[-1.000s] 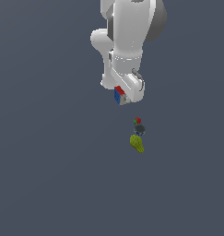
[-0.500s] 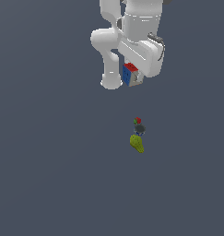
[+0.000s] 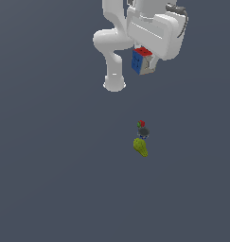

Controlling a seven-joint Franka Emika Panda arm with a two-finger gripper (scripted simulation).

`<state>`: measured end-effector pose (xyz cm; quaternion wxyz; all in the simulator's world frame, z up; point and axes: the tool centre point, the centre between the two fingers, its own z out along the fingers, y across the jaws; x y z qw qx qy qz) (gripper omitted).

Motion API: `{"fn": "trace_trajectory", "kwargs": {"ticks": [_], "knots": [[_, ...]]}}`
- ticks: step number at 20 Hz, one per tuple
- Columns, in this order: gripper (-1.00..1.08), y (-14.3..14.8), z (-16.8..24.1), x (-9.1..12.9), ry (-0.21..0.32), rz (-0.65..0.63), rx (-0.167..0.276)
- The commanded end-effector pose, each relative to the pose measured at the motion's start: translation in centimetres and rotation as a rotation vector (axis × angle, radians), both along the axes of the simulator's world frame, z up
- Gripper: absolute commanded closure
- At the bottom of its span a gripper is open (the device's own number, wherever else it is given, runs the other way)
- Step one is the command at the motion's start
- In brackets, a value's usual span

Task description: Pick up a designated object from a clutter of objects.

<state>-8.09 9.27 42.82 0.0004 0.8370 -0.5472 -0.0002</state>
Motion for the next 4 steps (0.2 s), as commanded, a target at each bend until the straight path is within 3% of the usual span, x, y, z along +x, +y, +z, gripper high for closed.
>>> {"fn": "trace_trajectory", "kwargs": {"ticks": [1, 4], "knots": [[1.08, 0.18, 0.66, 0.03, -0.001, 0.0, 0.001], [1.08, 0.25, 0.87, 0.05, -0.001, 0.0, 0.001]]}}
